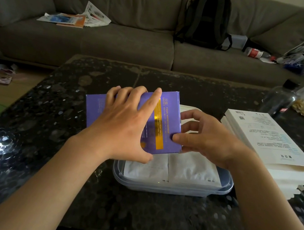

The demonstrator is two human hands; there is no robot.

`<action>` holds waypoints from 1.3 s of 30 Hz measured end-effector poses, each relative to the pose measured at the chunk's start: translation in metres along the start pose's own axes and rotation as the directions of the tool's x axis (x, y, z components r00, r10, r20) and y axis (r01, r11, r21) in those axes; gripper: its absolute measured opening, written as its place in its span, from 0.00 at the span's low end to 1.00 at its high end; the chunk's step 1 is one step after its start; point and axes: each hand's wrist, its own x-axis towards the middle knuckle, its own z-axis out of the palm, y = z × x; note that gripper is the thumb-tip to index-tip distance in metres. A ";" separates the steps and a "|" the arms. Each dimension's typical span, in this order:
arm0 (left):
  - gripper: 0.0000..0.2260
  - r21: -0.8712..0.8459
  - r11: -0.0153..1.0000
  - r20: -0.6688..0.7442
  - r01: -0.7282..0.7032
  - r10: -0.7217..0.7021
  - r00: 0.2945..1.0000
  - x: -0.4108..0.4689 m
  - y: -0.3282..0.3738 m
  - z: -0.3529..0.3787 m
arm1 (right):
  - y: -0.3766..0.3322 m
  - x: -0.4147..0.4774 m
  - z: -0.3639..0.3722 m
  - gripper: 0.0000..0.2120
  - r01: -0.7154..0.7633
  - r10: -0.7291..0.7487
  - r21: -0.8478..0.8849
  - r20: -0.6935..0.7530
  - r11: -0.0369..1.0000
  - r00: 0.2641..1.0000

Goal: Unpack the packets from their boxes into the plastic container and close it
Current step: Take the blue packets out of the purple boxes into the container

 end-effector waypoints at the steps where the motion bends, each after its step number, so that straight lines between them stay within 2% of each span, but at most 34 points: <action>1: 0.62 -0.004 1.000 0.000 -0.004 0.004 1.000 0.000 0.000 0.000 | 0.001 0.000 -0.001 0.26 0.006 -0.006 0.009 0.013 1.000 1.000; 7: 0.62 -0.034 0.999 0.017 0.004 -0.003 1.000 -0.001 -0.004 -0.002 | 0.000 -0.003 -0.011 0.23 0.017 -0.027 0.166 0.057 0.986 0.998; 9: 0.62 -0.041 0.999 0.021 0.009 -0.008 1.000 -0.001 -0.005 -0.002 | 0.000 -0.003 -0.012 0.20 0.008 -0.017 0.243 0.036 0.970 0.999; 11: 0.62 -0.056 0.998 0.022 0.011 -0.010 1.000 -0.002 -0.006 -0.003 | -0.001 -0.002 -0.012 0.17 0.009 0.000 0.237 -0.036 0.971 0.999; 14: 0.62 -0.098 0.995 0.012 0.015 -0.014 1.000 -0.002 -0.007 -0.004 | -0.002 -0.001 -0.008 0.12 0.032 -0.041 -0.038 -0.246 0.999 0.968; 16: 0.62 -0.119 0.993 0.000 0.015 -0.015 1.000 -0.003 -0.007 -0.004 | -0.006 -0.001 -0.004 0.10 0.041 -0.116 -0.229 -0.323 0.973 0.939; 20: 0.62 -0.129 0.992 -0.010 -0.007 0.006 1.000 -0.002 -0.006 -0.004 | -0.013 -0.004 0.006 0.06 0.108 -0.248 -0.431 -0.283 0.896 0.926; 22: 0.62 -0.147 0.989 -0.024 -0.018 0.015 1.000 -0.002 -0.007 -0.004 | -0.016 -0.006 0.010 0.08 0.116 -0.277 -0.494 -0.268 0.862 0.923; 24: 0.62 -0.195 0.981 -0.031 -0.019 0.013 0.999 -0.003 -0.008 -0.005 | -0.021 -0.009 0.011 0.09 0.133 -0.279 -0.465 -0.260 0.875 0.924; 28: 0.64 -0.218 0.976 -0.032 -0.030 0.023 0.999 -0.005 -0.008 -0.008 | -0.032 -0.019 0.015 0.12 0.187 -0.216 -0.173 -0.174 0.967 0.961; 30: 0.64 -0.216 0.976 -0.046 -0.036 0.027 0.999 -0.005 -0.009 -0.009 | -0.034 -0.020 0.016 0.10 0.188 -0.195 -0.067 -0.119 0.980 0.974; 35: 0.65 -0.227 0.973 -0.049 -0.048 0.038 0.998 -0.006 -0.005 -0.013 | -0.034 -0.018 0.027 0.13 0.190 -0.195 -0.062 -0.089 0.980 0.977; 39: 0.67 -0.199 0.979 -0.017 -0.035 0.032 0.999 -0.006 -0.004 -0.018 | -0.039 -0.012 0.036 0.11 0.183 -0.181 0.015 -0.092 0.983 0.979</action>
